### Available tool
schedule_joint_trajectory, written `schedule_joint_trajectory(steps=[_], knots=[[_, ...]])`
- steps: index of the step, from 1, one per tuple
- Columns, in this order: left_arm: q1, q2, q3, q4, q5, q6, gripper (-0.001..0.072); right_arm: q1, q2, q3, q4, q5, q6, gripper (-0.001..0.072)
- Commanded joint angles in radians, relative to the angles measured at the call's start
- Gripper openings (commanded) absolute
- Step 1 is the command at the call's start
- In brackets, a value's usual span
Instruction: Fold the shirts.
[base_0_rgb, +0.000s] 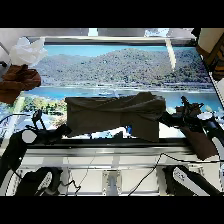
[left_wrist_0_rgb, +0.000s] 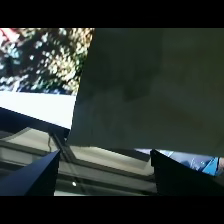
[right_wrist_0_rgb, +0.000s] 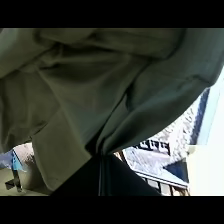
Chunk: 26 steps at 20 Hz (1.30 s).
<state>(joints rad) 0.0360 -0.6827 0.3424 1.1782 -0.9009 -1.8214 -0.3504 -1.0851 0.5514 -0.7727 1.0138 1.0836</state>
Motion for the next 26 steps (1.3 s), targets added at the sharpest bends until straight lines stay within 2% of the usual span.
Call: schedule_joint_trajectory(steps=[1,5,8,10,11,12,13,16,17,19,22,23,24,26], knots=[[0.001,-0.081,-0.009,-0.032,0.085,-0.018,0.063,0.001,0.001,0.001,0.006,0.003,0.001,0.0033],[0.001,-0.19,-0.009,-0.069,0.113,-0.004,0.063,0.001,0.001,0.001,0.011,0.01,0.001,0.0033],[0.001,-0.235,-0.009,-0.161,0.145,0.052,0.0627,0.001,0.001,0.001,0.018,0.01,0.001,0.0033],[0.001,-0.258,-0.009,-0.221,0.158,0.079,0.0466,0.001,0.001,0.001,0.029,0.011,0.001,0.0032],[0.001,-0.261,-0.009,-0.242,0.174,0.09,0.0357,0.001,0.001,0.001,0.035,0.012,0.001,0.0032],[0.001,-0.261,-0.009,-0.263,0.179,0.102,0.0217,0.001,0.001,0.001,0.04,0.014,0.001,0.0033],[0.001,-0.261,-0.009,-0.28,0.181,0.115,0.0004,0.001,0.001,0.001,0.043,0.018,0.001,0.0033],[0.001,-0.259,-0.003,-0.393,0.183,0.167,0.001,0.001,0.019,0.001,0.047,0.034,0.001,0.0032],[0.001,-0.253,0.008,-0.481,0.191,0.232,0.001,0.001,0.048,0.002,0.046,0.039,0.001,0.0032],[0.001,-0.211,0.047,-0.715,0.203,0.418,0.001,-0.003,0.141,0.016,0.023,0.089,0.031,0.0031],[0.001,-0.072,0.165,-1.07,0.208,0.694,0.0009,-0.077,0.321,0.065,0.059,0.242,0.076,0.0031],[0.001,-0.015,0.212,-1.14,0.227,0.761,0.0009,-0.128,0.391,0.089,0.092,0.288,0.076,0.0031],[0.001,0.042,0.263,-1.168,0.263,0.807,0.0008,-0.189,0.462,0.119,0.132,0.336,0.076,0.0031],[0.001,0.161,0.366,-1.17,0.371,0.832,0.0008,-0.291,0.576,0.198,0.224,0.398,0.076,0.003]])
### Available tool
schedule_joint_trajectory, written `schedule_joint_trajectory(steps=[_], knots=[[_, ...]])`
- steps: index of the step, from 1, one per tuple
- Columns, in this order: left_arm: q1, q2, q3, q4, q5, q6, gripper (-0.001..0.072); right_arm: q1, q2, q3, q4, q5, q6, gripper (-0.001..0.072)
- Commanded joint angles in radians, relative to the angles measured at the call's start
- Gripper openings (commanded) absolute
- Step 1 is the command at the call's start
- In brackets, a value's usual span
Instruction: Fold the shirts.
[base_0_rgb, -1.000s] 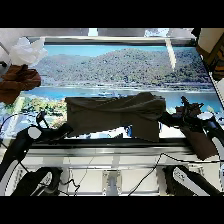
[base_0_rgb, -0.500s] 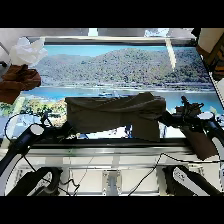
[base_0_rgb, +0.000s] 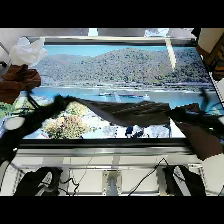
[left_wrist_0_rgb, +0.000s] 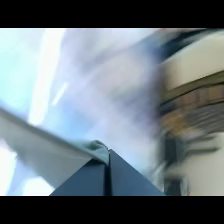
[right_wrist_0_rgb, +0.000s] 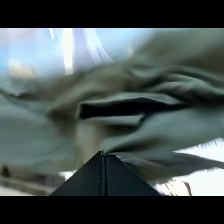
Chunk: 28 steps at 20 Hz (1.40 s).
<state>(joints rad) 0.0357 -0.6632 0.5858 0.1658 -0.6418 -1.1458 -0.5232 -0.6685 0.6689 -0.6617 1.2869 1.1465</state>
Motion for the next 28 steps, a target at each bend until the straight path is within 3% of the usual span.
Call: schedule_joint_trajectory(steps=[1,3,6,8,12,16,18,20,22,23,26,28], knots=[[0.001,0.199,0.172,-0.156,0.173,0.183,0.0008,-0.146,0.204,0.124,0.167,0.111,0.013,0.003],[0.001,0.3,0.259,-0.103,0.292,0.243,0.0008,-0.18,0.245,0.246,0.272,0.082,0.013,0.0029],[0.001,0.392,0.369,0.092,0.386,0.245,0.0007,-0.19,0.241,0.467,0.32,0.073,0.006,0.0029],[0.001,0.401,0.414,0.129,0.377,0.214,0.0007,-0.19,0.241,0.61,0.261,0.032,0.006,0.0029],[0.001,0.401,0.457,0.138,0.353,0.242,0.0007,-0.179,0.24,0.871,0.051,0.0,0.021,0.0028],[0.001,0.401,0.534,0.36,0.353,0.239,0.0005,-0.066,0.215,1.038,-0.189,-0.083,0.063,0.0027],[0.001,0.399,0.539,0.53,0.358,0.13,0.0004,0.005,0.166,1.094,-0.232,-0.096,0.08,0.0026],[0.001,0.372,0.539,0.798,0.312,-0.096,0.0004,0.054,0.103,1.107,-0.224,-0.109,0.08,0.0026],[0.001,0.314,0.539,1.078,0.131,-0.359,0.0004,0.069,0.008,1.107,-0.147,-0.083,0.08,0.0027],[0.001,0.276,0.539,1.163,0.005,-0.441,0.0005,0.069,-0.045,1.106,-0.096,-0.059,0.079,0.0027],[0.001,0.132,0.525,1.216,-0.29,-0.47,0.0006,0.075,-0.216,1.053,0.019,-0.002,0.056,0.0028],[0.001,0.037,0.494,1.216,-0.292,-0.47,0.0006,0.12,-0.319,0.98,0.01,0.006,0.029,0.0029]])
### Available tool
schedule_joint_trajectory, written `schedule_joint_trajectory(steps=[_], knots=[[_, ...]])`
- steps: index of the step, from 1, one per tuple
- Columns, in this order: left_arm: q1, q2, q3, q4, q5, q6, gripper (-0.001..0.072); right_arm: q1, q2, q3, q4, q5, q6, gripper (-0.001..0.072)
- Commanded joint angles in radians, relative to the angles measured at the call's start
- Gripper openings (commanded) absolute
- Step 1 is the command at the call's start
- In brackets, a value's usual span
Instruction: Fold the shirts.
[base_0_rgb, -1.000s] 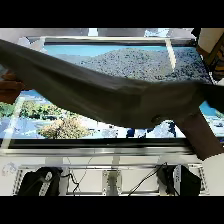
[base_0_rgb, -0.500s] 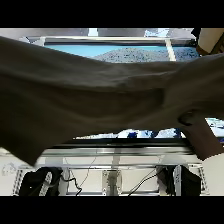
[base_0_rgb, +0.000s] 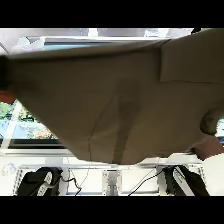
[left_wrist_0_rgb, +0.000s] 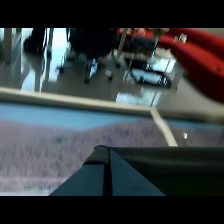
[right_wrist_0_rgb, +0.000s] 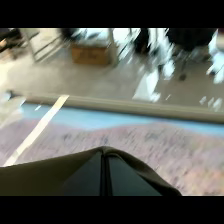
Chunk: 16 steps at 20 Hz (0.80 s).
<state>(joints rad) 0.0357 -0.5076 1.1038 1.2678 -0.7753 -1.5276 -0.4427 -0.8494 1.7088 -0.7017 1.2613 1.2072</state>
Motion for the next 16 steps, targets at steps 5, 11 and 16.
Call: schedule_joint_trajectory(steps=[5,11,16], knots=[[0.001,-0.415,-0.079,0.111,0.113,-0.089,0.0006,0.25,-0.409,-0.26,-0.12,-0.201,-0.09,0.0028],[-0.027,-0.826,-0.056,0.013,0.454,-0.088,0.0006,0.342,-0.792,-0.277,-0.082,-0.639,-0.098,0.0027],[-0.055,-0.943,0.048,0.016,0.493,-0.087,0.0006,0.338,-0.879,-0.277,0.001,-0.712,-0.214,0.0027]])
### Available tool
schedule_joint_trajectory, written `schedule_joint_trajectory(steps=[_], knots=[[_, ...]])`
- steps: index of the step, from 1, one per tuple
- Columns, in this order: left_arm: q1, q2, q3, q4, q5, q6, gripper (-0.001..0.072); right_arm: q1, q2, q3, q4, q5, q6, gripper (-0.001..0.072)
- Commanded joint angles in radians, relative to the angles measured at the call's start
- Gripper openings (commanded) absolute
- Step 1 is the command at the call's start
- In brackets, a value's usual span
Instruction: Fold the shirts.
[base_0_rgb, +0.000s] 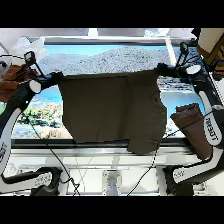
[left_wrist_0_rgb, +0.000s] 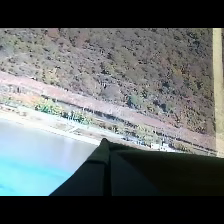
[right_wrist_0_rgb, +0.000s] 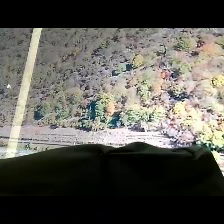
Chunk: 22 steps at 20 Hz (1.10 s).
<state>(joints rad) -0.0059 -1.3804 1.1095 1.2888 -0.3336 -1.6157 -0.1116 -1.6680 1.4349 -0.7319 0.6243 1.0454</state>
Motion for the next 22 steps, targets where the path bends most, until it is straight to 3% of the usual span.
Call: schedule_joint_trajectory(steps=[1,4,6,9,12,15,17,22], knots=[[-0.014,-0.069,0.042,-0.005,0.022,0.013,0.0006,0.005,-0.059,-0.003,0.029,-0.048,-0.051,0.0027],[-0.028,-0.061,0.042,0.0,-0.167,0.06,0.0006,-0.01,-0.034,-0.003,-0.009,0.075,-0.048,0.0027],[-0.05,-0.016,0.042,0.024,-0.212,0.107,0.0006,-0.021,0.025,-0.003,-0.12,0.155,0.011,0.0027],[-0.06,0.105,0.041,0.04,-0.285,0.106,0.0006,-0.043,0.141,-0.003,-0.289,0.317,0.111,0.0028],[-0.06,0.156,0.041,0.048,-0.487,0.104,0.0006,-0.068,0.169,-0.011,-0.317,0.527,0.137,0.0028],[-0.063,0.156,-0.017,0.046,-0.677,0.074,0.0007,-0.069,0.169,-0.097,-0.333,0.554,0.163,0.0028],[-0.064,0.156,-0.101,0.039,-0.681,0.068,0.0007,-0.069,0.169,-0.171,-0.333,0.52,0.163,0.0029],[-0.064,0.156,-0.257,0.035,-0.487,0.005,0.0008,-0.069,0.169,-0.322,-0.338,0.447,0.163,0.0028]])
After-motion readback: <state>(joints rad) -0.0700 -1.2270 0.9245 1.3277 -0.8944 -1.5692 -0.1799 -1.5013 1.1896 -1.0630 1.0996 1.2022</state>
